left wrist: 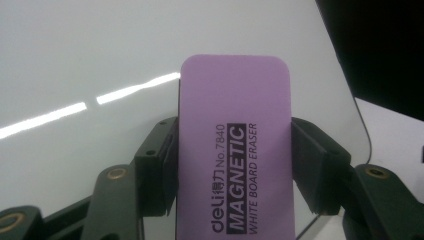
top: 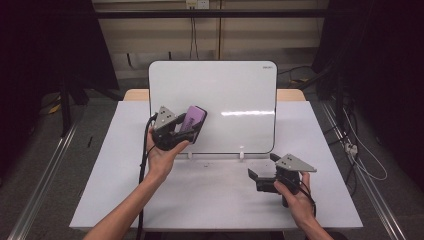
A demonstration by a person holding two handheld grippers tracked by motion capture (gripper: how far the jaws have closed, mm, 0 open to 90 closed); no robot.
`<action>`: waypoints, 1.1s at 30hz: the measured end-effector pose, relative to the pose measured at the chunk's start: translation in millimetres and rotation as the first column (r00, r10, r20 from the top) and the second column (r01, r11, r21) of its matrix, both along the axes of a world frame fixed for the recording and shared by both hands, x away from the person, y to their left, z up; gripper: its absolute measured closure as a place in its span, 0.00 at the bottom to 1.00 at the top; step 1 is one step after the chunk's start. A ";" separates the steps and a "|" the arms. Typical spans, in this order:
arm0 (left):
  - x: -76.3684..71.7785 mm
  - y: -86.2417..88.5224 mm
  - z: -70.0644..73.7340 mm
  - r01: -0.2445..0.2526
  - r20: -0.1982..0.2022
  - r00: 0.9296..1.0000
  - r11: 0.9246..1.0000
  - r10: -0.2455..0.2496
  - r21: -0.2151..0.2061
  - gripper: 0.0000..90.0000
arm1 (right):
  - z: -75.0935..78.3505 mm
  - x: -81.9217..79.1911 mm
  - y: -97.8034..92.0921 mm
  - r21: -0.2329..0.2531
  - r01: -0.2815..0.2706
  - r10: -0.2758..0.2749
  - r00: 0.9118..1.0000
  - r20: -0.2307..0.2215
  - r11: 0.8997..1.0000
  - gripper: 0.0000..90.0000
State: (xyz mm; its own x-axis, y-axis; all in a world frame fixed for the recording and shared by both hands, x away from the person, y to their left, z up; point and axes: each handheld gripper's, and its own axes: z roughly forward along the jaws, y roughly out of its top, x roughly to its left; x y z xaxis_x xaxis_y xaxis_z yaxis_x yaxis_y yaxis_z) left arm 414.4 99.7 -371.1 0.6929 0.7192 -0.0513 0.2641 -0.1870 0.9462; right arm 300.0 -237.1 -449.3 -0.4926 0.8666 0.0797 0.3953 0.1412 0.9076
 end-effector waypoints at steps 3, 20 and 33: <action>-4.0 1.9 -2.1 0.002 0.000 1.000 1.000 -0.002 -0.009 0.46 | 0.0 2.2 5.6 -0.002 -0.011 0.011 1.000 -0.001 1.000 0.05; -39.2 -0.3 -17.9 0.070 0.043 0.997 0.995 -0.067 -0.068 0.46 | 9.0 5.4 36.7 0.052 -0.052 0.049 0.997 0.063 0.997 0.07; -44.6 5.3 -22.9 0.073 0.027 0.997 0.986 -0.069 -0.150 0.46 | 16.0 12.3 61.0 0.111 -0.134 0.123 0.988 0.094 0.985 0.06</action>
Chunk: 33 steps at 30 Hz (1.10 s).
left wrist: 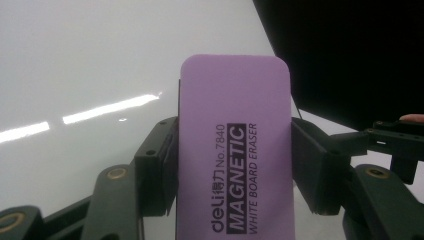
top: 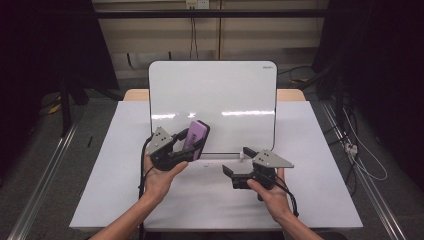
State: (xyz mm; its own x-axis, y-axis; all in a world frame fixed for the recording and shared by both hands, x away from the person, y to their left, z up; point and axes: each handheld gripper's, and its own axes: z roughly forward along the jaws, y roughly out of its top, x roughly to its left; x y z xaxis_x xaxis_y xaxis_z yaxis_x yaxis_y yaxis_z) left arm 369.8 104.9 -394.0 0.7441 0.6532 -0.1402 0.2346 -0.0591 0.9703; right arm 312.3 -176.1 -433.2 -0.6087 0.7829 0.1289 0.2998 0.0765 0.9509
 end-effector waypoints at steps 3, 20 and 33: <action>-0.8 -1.2 -2.8 -0.004 0.000 1.000 1.000 0.004 0.005 0.46 | -0.7 1.1 6.6 0.028 -0.020 0.020 1.000 -0.003 0.999 0.06; -5.4 -10.1 -2.0 -0.006 0.004 1.000 1.000 0.006 -0.021 0.46 | 0.8 1.7 30.9 0.195 -0.051 0.051 0.999 0.002 0.979 0.17; -8.3 -16.8 -6.2 -0.001 -0.012 1.000 0.999 0.001 -0.038 0.46 | -7.8 6.2 49.6 0.318 -0.043 0.064 0.996 -0.055 0.947 0.51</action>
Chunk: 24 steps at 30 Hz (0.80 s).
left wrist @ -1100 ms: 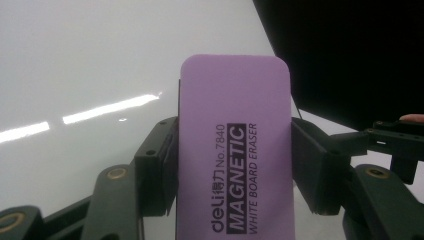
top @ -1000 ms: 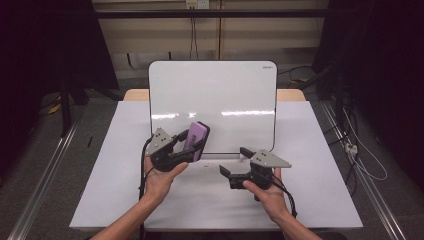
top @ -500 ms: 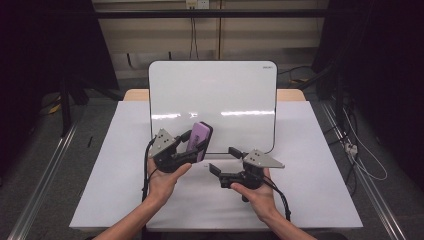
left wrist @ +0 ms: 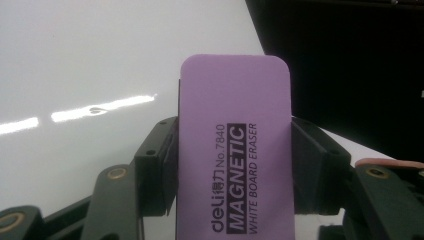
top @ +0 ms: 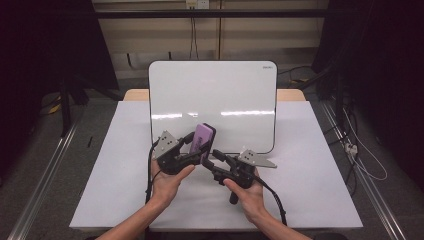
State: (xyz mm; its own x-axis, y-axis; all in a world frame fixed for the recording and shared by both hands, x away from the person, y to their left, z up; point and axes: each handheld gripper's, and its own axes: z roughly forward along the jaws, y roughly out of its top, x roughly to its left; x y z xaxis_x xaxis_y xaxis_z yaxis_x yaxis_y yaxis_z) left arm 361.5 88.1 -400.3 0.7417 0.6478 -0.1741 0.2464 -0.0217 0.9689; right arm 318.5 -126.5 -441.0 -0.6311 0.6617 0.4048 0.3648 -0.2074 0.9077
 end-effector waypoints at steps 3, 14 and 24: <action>-0.2 -1.7 -0.5 -0.001 0.003 1.000 1.000 0.001 -0.004 0.46 | -3.3 2.3 2.1 0.012 0.001 -0.001 1.000 -0.018 1.000 0.54; -0.4 -3.6 -3.3 -0.003 0.003 1.000 1.000 0.003 -0.020 0.46 | -4.2 8.1 1.7 0.064 0.002 0.001 0.999 -0.044 0.998 0.70; 0.3 -4.3 -4.5 0.001 -0.012 1.000 1.000 -0.001 -0.014 0.45 | -4.0 7.9 -0.1 -0.007 0.007 -0.007 1.000 0.002 1.000 0.73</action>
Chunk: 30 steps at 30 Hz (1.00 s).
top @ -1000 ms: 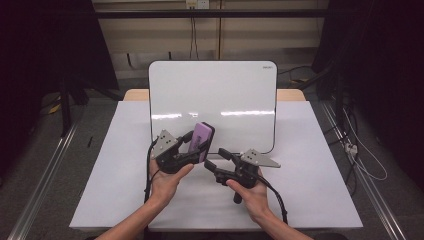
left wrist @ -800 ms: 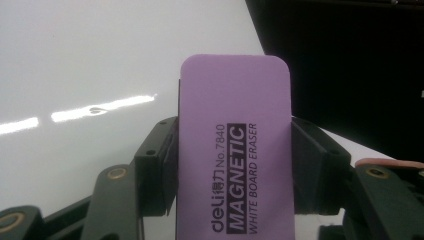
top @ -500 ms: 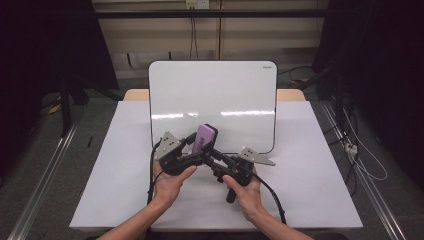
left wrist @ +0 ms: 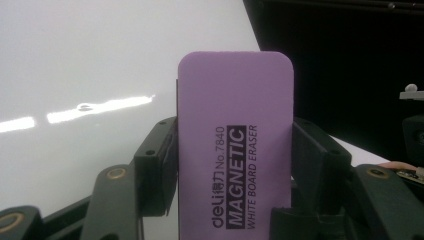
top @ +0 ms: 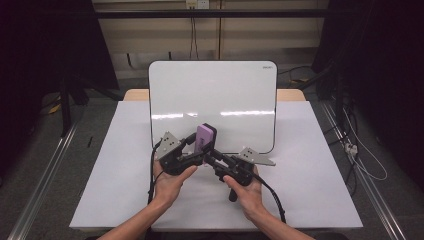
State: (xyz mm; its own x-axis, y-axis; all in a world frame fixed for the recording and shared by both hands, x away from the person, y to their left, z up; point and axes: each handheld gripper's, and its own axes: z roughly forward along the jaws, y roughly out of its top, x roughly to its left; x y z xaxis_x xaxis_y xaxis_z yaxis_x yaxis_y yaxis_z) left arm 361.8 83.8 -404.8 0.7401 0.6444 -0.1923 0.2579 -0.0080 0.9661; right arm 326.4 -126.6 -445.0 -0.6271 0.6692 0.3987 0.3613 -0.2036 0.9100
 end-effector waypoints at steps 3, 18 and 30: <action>1.1 0.8 -0.6 0.014 -0.019 1.000 1.000 -0.014 0.010 0.43 | -0.3 0.4 -0.4 -0.028 -0.008 0.008 1.000 0.016 1.000 0.73; 5.3 6.8 12.9 -0.016 -0.028 0.999 0.995 0.018 0.095 0.07 | 2.6 0.9 -19.9 -0.127 0.005 -0.002 1.000 0.026 0.992 0.74; 5.8 5.4 13.0 0.019 -0.018 1.000 0.978 -0.016 0.210 0.02 | 7.5 1.4 -48.6 -0.169 0.078 -0.068 0.996 0.061 0.983 0.74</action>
